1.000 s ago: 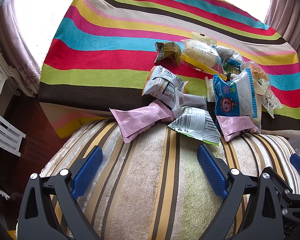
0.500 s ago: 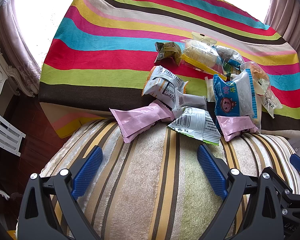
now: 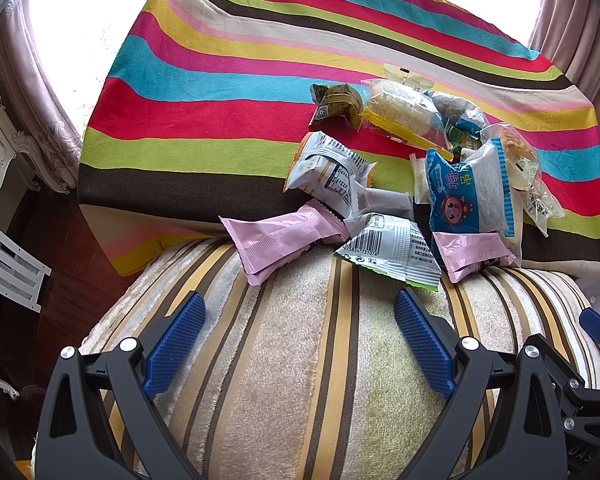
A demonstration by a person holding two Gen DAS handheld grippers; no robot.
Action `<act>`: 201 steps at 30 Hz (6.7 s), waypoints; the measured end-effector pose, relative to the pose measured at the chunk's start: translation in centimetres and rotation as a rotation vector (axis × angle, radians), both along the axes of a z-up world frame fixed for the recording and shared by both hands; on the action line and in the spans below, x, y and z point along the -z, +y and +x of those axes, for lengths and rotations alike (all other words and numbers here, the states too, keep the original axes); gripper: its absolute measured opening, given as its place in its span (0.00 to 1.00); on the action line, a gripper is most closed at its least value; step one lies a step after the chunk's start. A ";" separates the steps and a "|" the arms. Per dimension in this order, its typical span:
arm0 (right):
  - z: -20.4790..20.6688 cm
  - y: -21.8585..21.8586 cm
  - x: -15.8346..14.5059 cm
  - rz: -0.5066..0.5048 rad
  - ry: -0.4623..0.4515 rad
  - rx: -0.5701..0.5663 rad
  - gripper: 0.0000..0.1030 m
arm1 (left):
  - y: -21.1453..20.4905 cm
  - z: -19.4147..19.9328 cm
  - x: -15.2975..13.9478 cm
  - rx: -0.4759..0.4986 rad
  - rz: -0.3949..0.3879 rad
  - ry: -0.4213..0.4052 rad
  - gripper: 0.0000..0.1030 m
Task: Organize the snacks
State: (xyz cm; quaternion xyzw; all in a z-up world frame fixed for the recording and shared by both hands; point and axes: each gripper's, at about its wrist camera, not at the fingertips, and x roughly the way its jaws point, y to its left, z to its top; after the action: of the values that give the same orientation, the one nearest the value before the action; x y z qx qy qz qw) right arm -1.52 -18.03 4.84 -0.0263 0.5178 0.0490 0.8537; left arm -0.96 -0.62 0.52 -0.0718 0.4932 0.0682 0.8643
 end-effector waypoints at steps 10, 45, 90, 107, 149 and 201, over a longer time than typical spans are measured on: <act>-0.1 0.0 0.1 0.003 -0.005 0.002 0.99 | 0.0 0.0 0.0 0.000 0.000 0.000 0.89; 6.9 0.8 -0.4 0.188 0.087 -0.098 0.99 | 3.7 6.4 0.0 0.314 -0.085 0.078 0.45; 9.7 -0.6 -2.9 0.287 -0.097 -0.080 0.57 | 2.6 2.6 -3.4 0.207 -0.178 -0.067 0.23; 5.8 -13.8 -3.2 0.357 -0.103 0.122 0.57 | -7.5 3.6 -6.8 0.396 -0.191 -0.091 0.23; -1.3 -32.8 4.7 0.295 -0.008 0.485 0.76 | -35.0 6.6 -1.0 0.765 -0.273 0.175 0.64; 3.2 -18.1 -1.7 0.245 -0.120 0.212 0.93 | -1.9 5.7 -3.8 0.005 -0.238 -0.074 0.66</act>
State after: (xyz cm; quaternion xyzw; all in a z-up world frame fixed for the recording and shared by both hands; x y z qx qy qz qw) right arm 1.72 -36.10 6.53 0.1297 0.4558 0.0199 0.8804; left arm 4.77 -2.56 4.29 -0.1749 0.4657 0.0045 0.8674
